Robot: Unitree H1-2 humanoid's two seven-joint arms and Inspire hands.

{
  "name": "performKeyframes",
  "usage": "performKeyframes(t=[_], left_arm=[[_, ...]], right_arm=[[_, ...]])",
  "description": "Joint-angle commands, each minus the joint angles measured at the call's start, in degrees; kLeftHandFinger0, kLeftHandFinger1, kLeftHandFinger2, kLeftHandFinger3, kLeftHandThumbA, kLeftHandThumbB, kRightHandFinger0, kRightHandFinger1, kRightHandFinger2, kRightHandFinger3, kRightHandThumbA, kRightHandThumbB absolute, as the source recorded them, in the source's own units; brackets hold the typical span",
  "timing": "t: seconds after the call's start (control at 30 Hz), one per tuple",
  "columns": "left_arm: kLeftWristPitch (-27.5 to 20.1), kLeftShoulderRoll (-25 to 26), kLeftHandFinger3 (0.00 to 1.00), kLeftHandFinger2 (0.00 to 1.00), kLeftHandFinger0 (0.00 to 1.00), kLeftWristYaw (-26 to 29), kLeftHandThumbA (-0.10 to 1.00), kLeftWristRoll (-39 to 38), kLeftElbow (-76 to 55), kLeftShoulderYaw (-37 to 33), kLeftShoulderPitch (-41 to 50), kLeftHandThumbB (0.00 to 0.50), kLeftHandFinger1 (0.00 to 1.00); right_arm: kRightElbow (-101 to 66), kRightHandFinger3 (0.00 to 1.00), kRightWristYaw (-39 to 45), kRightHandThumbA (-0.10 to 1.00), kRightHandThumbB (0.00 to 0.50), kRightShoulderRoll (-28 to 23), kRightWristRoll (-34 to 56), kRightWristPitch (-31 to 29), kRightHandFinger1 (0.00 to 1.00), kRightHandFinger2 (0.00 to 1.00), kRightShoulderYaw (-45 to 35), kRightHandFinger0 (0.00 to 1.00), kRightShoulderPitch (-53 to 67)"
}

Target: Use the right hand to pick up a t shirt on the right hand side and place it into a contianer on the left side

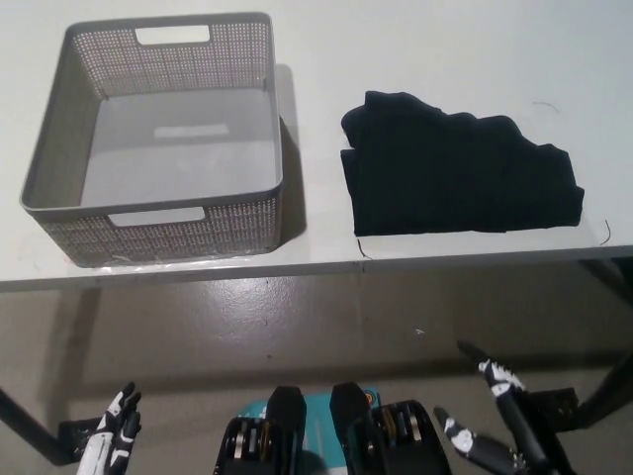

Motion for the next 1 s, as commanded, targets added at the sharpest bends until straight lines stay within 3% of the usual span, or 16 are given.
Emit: performKeyframes(t=[0.0,0.17,0.23,0.33,0.47,0.63,0.8,0.97], left_arm=[[-2.59,0.88,1.00,1.00,0.95,1.03,1.00,1.32,-0.85,0.24,-0.74,0.204,1.00],[-2.98,0.93,1.00,1.00,0.94,0.97,1.00,1.28,-0.55,0.31,-1.69,0.192,1.00],[-2.64,0.83,1.00,1.00,0.94,0.84,1.00,1.26,-0.46,0.21,-1.99,0.195,1.00],[-2.69,0.95,1.00,1.00,0.96,0.56,1.00,0.92,-0.42,0.27,-2.05,0.218,1.00],[-2.68,1.03,1.00,1.00,0.95,0.61,1.00,1.18,-0.01,0.20,-2.34,0.242,1.00],[-2.29,1.16,1.00,1.00,0.96,0.40,1.00,1.06,-0.35,0.22,-2.29,0.228,1.00],[-2.90,1.22,1.00,1.00,0.94,0.64,1.00,1.42,0.54,0.12,-2.98,0.246,1.00],[-2.21,1.32,1.00,1.00,0.95,0.54,1.00,2.01,0.34,-0.14,-3.57,0.268,1.00]], right_arm=[[-7.49,1.00,-3.13,0.61,0.485,0.56,-4.81,0.81,1.00,1.00,-1.89,1.00,-0.10],[-14.14,1.00,-1.25,0.58,0.500,0.42,-6.13,4.36,1.00,1.00,-4.16,1.00,-1.88],[-16.19,1.00,-0.52,0.63,0.500,0.21,-6.99,6.17,1.00,1.00,-5.13,1.00,-3.11],[-17.67,1.00,0.43,0.70,0.500,-0.05,-8.44,9.06,1.00,1.00,-6.52,1.00,-7.18],[-17.47,1.00,2.74,0.69,0.500,-1.14,-10.55,13.01,1.00,1.00,-7.44,1.00,-12.56],[-14.47,1.00,6.84,0.66,0.500,-3.66,-11.59,17.59,1.00,1.00,-7.22,1.00,-20.18],[-6.70,1.00,9.76,0.62,0.500,-7.05,-11.51,20.09,1.00,1.00,-6.33,1.00,-28.05],[2.22,1.00,10.78,0.68,0.500,-9.49,-11.97,20.33,1.00,1.00,-4.39,1.00,-33.54]])
